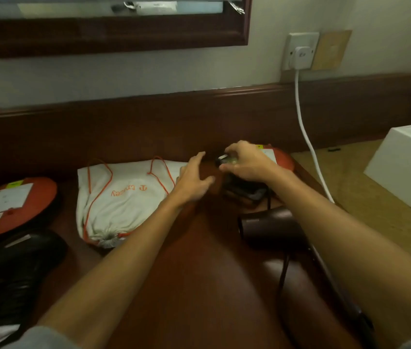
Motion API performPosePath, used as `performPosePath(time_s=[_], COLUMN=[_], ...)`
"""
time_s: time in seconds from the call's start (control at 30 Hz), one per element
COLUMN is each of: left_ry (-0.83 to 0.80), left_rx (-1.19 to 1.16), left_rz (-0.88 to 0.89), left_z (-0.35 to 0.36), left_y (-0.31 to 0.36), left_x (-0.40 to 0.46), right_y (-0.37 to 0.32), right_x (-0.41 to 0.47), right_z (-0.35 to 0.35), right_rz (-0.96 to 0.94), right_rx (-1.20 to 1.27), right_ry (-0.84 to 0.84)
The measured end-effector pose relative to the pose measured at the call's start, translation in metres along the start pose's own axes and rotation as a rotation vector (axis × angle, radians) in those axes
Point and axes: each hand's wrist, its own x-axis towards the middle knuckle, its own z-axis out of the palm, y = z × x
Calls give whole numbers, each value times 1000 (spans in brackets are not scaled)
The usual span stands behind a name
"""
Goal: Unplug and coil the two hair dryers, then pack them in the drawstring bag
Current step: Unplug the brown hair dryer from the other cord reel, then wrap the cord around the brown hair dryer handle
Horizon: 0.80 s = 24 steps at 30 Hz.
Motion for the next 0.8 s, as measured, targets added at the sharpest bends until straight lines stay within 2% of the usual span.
performPosePath(time_s=[0.1,0.2,0.3,0.4,0.47,0.57,0.63,0.73,0.8], left_ry=[130,136,96,87,6,-204,-275,-178,-107], left_rx=[7,6,-20,-36,-60,-138,-140,-124,-124], left_rz=[37,44,51,88,130,189,193,219,241], left_z=[-7,-10,-9,-3,3,22,41,63,69], left_y=[-9,-10,-1,16,30,47,52,48,42], left_x=[-36,-65,-85,-98,-106,-115,-119,-123,-127], right_y=[-17,-24,-30,-27,-18,7,24,42,60], right_x=[-11,-18,-31,-60,-90,-140,-170,-209,-224], right_z=[36,54,48,28,12,-3,-5,4,12], right_rz=[-66,-87,-53,-13,60,231,326,465,566], right_rx=[-242,-435,-426,-368,-305,-85,-60,-234,-228], right_ry=[-84,-112,-144,-47,25,162,254,231,190])
